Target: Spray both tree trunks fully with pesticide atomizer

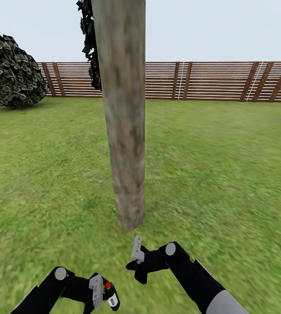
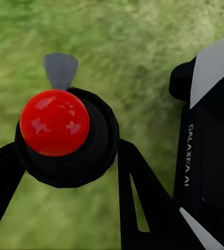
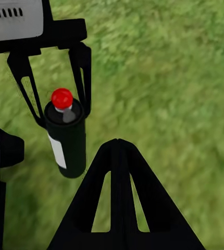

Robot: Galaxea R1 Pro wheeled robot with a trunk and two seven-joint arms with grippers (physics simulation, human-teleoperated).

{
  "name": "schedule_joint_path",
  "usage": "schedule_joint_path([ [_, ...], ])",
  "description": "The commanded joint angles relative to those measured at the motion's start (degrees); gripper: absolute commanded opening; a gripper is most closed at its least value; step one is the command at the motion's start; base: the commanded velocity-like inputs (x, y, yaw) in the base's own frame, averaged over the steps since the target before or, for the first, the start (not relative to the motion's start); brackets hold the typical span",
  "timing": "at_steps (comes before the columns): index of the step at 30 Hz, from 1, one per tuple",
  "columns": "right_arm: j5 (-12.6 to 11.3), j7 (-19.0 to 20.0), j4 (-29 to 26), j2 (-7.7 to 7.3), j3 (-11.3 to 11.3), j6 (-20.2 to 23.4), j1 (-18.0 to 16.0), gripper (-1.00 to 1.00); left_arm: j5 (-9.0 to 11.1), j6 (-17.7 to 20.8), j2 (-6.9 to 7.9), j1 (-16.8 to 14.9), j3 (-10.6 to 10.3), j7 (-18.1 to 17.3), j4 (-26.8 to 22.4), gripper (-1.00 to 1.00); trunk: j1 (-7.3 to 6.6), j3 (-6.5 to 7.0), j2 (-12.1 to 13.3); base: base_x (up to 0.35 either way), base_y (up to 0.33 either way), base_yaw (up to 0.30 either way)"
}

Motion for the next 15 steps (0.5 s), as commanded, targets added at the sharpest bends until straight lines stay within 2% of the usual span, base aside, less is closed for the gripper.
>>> schedule_joint_path([
  [1, 0.0, 0.0, 0.0, 0.00, 0.0, 0.0, 0.0, -1.00, -0.1, 0.0, -0.16, -0.2, 0.0, 0.0, 0.0, -1.00, 0.00, 0.00, 0.0, 0.000, 0.000, 0.000],
  [15, 0.1, 0.0, 0.1, 0.00, 0.0, 0.0, 0.0, -1.00, -0.2, 0.1, -2.63, -0.4, -0.2, 0.0, -1.9, -1.00, 0.00, 0.00, 0.0, 0.000, 0.000, 0.000],
])
